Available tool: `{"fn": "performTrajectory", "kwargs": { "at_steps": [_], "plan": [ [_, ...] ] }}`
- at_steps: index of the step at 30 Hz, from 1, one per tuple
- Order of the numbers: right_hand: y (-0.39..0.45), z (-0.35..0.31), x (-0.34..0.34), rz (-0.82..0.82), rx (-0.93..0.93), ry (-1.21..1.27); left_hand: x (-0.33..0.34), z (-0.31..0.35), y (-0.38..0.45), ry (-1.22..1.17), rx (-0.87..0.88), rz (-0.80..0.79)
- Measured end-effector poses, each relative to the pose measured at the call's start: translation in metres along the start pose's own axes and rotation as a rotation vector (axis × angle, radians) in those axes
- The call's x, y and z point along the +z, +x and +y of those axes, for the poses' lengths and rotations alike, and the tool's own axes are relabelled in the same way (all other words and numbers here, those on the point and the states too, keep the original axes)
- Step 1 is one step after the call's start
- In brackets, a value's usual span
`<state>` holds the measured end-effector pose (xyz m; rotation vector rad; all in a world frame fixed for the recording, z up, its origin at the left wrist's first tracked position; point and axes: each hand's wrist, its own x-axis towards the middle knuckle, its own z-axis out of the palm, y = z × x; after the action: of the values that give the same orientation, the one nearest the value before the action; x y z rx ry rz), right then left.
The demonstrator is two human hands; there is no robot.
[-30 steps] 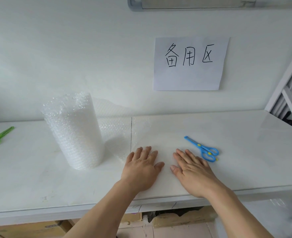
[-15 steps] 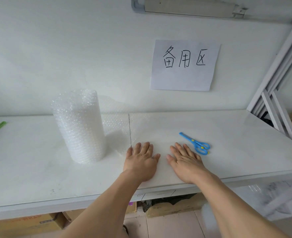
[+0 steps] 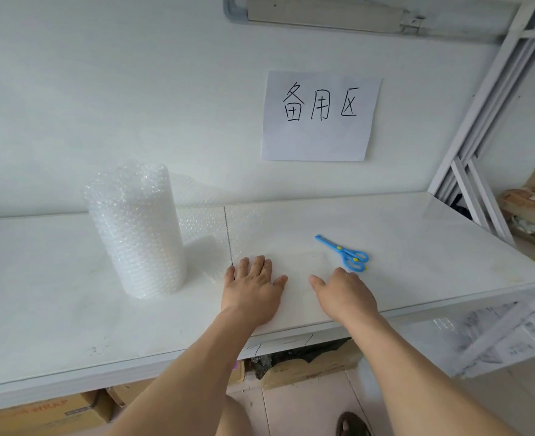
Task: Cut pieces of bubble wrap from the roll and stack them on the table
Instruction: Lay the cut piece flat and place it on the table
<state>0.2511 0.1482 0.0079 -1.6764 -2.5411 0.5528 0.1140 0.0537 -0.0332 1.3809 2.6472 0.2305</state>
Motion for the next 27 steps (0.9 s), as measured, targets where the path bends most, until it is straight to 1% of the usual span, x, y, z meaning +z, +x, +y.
{"fn": "performTrajectory", "kwargs": {
  "at_steps": [4, 6, 8, 10, 13, 15, 19, 23, 27],
  "plan": [
    [0.005, -0.002, -0.012, -0.17, 0.14, 0.457, -0.001, 0.0, -0.002, 0.005, 0.013, 0.011],
    [0.009, -0.001, -0.015, -0.227, 0.206, 0.601, -0.001, -0.001, -0.003, 0.002, 0.019, 0.004],
    [0.015, 0.002, -0.014, -0.254, 0.216, 0.714, -0.002, -0.001, -0.005, 0.008, 0.032, 0.012],
    [0.019, 0.005, -0.016, -0.279, 0.2, 0.86, -0.004, -0.001, -0.005, 0.039, 0.057, 0.084],
    [0.024, 0.007, -0.024, -0.293, 0.16, 1.069, -0.014, 0.001, -0.001, 0.126, 0.158, 0.289],
    [0.032, 0.009, -0.028, -0.251, 0.135, 1.101, -0.024, 0.007, 0.006, 0.19, 0.255, 0.366],
    [0.055, 0.013, -0.04, -0.14, 0.065, 1.123, -0.049, 0.025, 0.029, 0.283, 0.362, 0.369],
    [0.09, 0.02, -0.057, -0.04, 0.031, 1.167, -0.061, 0.043, 0.065, 0.289, 0.374, 0.392],
    [0.139, 0.029, -0.062, 0.007, 0.04, 1.236, -0.063, 0.059, 0.106, 0.291, 0.367, 0.429]
  ]
}}
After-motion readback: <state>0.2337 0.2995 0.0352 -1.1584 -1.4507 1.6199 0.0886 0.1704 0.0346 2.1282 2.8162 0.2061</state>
